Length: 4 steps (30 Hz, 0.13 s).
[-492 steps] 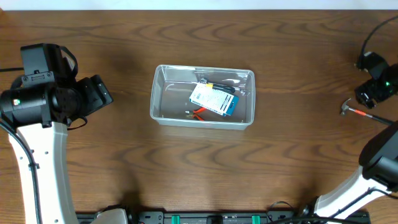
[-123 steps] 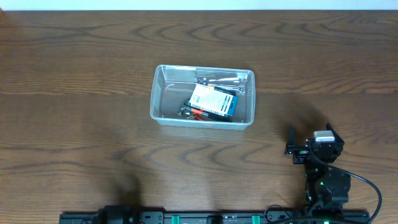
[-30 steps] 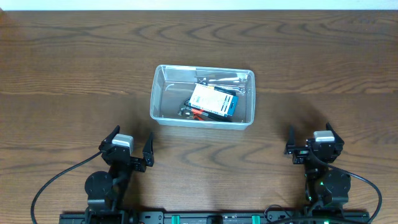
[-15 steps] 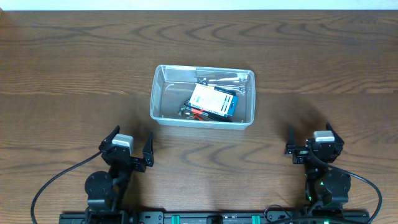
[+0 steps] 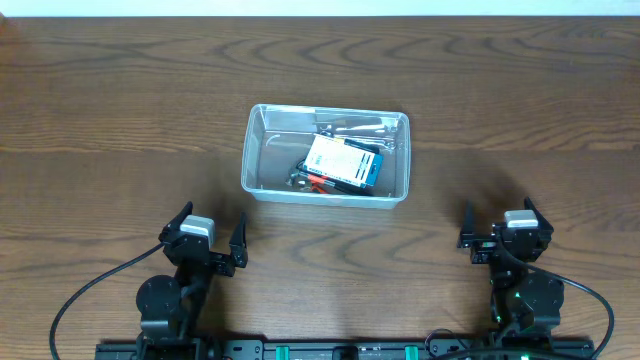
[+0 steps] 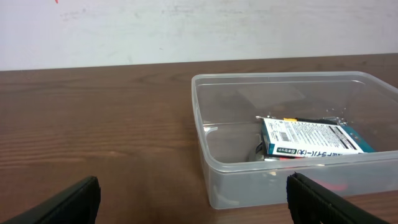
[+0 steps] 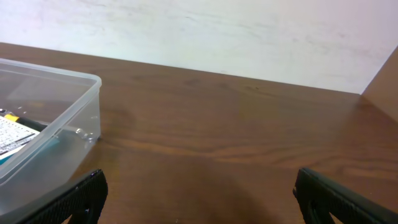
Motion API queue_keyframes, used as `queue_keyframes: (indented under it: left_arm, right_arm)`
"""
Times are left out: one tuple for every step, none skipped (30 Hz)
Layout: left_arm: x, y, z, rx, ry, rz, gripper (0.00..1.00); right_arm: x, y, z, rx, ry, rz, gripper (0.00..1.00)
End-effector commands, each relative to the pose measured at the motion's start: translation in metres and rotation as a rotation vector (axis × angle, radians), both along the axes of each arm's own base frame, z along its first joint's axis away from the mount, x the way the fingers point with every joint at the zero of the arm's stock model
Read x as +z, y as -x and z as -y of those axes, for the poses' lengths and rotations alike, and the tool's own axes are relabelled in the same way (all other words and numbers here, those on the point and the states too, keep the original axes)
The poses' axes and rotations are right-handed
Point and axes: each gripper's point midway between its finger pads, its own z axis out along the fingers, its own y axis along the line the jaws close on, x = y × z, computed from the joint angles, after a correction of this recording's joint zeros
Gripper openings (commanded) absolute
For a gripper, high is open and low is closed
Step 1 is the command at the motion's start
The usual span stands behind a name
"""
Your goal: Pack container
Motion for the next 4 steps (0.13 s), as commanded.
queue_keyframes:
  left_arm:
    - [-0.0126,0.0009,0.0048,-0.03,-0.009,-0.023,0.88]
    - [-0.0126,0.0009,0.0048,-0.03,-0.009,-0.023,0.88]
    - [-0.0126,0.0009,0.0048,-0.03,-0.009,-0.023,0.88]
    - [-0.0126,0.0009,0.0048,-0.03,-0.009,-0.023,0.88]
  right_arm:
    - [-0.001,0.0003,0.0016,-0.007,-0.015,0.0,0.99]
    - [-0.001,0.0003,0.0016,-0.007,-0.015,0.0,0.99]
    - [-0.001,0.0003,0.0016,-0.007,-0.015,0.0,0.99]
    - [-0.0009,0.0003,0.0015,-0.006,-0.015,0.0,0.99]
